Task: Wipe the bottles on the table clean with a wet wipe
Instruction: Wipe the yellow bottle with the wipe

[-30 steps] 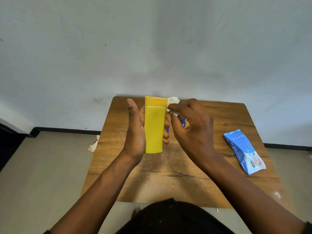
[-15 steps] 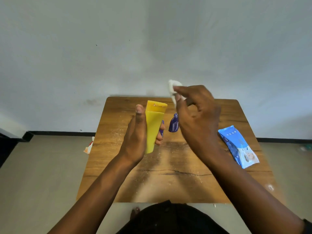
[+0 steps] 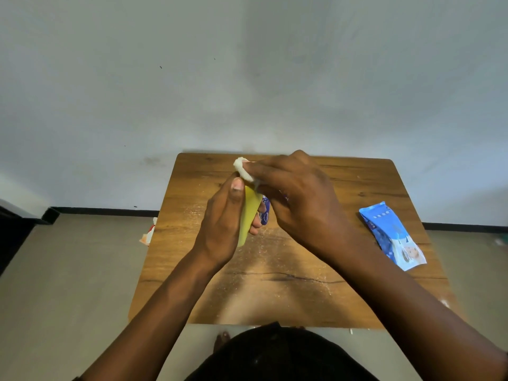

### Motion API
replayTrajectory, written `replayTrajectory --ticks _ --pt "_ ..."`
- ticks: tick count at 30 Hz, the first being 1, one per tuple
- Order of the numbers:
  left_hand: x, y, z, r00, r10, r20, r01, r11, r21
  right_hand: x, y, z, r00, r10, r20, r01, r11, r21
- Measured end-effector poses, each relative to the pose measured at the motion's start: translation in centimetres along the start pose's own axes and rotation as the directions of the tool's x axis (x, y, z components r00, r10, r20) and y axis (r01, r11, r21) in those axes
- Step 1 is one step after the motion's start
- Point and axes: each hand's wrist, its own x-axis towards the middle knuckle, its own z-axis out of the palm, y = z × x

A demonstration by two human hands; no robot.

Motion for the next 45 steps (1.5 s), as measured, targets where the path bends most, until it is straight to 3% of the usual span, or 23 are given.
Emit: replayTrajectory --ticks 9,15,23,29,31,36,42,45 --pt "-0.2 0.2 -0.4 0.995 -0.025 0.097 0.023 1.0 0.021 0.2 1.6 -0.8 0.993 0.106 -0.053 -0.103 0.993 0.065" --pt "0.2 0.4 -0.4 0.988 -0.063 0.138 0.072 0.996 -0.058 0.8 1.9 -0.7 0.993 0.096 0.063 -0.107 0.972 0.211" --pt "0.1 0.5 -0.6 0.982 -0.076 0.176 0.092 0.992 -0.087 0.6 1.5 -0.5 0.983 0.174 -0.06 -0.164 0.975 0.151" --pt "0.2 0.5 -0.9 0.963 -0.128 0.235 0.143 0.989 -0.046 0.1 2.0 -0.7 0.968 0.119 0.222 -0.17 0.96 0.224" --pt "0.2 0.5 -1.1 0.958 -0.149 0.245 0.159 0.987 -0.024 0.0 2.3 -0.6 0.965 0.082 0.25 -0.131 0.974 0.184" --pt "0.1 0.7 -0.8 0.958 -0.138 0.253 0.143 0.99 0.0 0.2 2.1 0.1 0.98 0.028 0.195 -0.051 0.992 0.112" --pt "0.2 1.1 -0.3 0.956 -0.141 0.259 0.158 0.986 -0.046 0.7 1.5 0.9 0.995 0.1 0.01 -0.1 0.992 0.07" --pt "0.1 1.2 -0.1 0.956 -0.152 0.251 0.17 0.984 -0.05 0.6 1.3 1.0 0.99 0.141 0.008 -0.141 0.987 0.076"
